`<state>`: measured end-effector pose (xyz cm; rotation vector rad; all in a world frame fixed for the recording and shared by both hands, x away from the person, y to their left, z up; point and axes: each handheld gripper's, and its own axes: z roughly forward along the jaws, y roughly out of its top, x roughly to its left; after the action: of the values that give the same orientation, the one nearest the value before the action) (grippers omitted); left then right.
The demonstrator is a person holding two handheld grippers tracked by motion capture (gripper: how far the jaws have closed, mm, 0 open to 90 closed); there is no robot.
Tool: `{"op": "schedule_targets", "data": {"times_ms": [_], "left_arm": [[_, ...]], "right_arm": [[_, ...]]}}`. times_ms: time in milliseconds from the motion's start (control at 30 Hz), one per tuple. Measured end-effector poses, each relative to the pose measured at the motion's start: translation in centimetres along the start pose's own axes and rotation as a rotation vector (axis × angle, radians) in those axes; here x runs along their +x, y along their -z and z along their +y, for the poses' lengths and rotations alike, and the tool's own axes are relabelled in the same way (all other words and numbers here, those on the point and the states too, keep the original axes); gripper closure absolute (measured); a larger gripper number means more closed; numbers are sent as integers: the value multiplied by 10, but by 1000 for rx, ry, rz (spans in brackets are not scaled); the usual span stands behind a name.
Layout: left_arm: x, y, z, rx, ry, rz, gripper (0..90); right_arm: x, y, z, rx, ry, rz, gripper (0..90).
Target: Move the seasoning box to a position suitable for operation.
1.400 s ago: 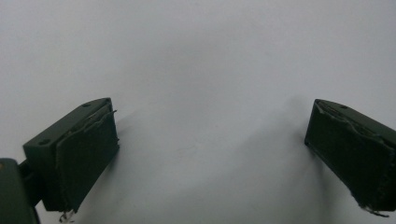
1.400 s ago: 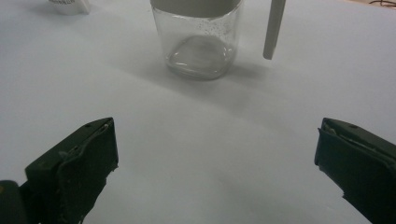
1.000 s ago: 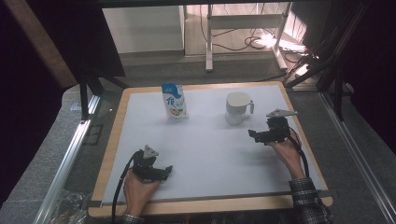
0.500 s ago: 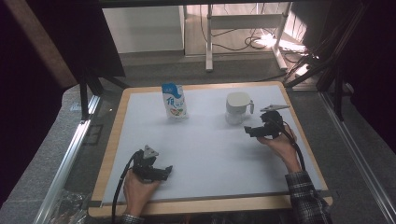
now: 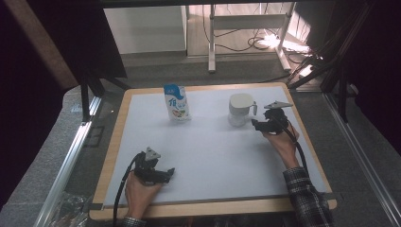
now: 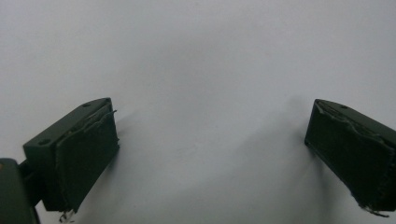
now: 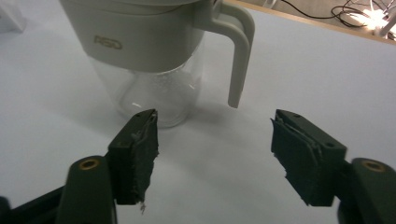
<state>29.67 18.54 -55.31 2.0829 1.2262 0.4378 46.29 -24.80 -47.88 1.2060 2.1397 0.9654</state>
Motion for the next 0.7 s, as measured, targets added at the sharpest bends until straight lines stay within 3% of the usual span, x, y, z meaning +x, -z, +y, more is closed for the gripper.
{"op": "schedule_targets", "data": {"times_ms": [133,267,700], "left_arm": [[0,0,0,0,0,0,21],[0,0,0,0,0,0,21],[0,0,0,0,-1,0,21]], "right_arm": [[-7,-6,1,-27,-37,-5,378],[-11,-11,6,-1,-62,23,378],[-14,-26,19,-38,-33,-17,495]]}}
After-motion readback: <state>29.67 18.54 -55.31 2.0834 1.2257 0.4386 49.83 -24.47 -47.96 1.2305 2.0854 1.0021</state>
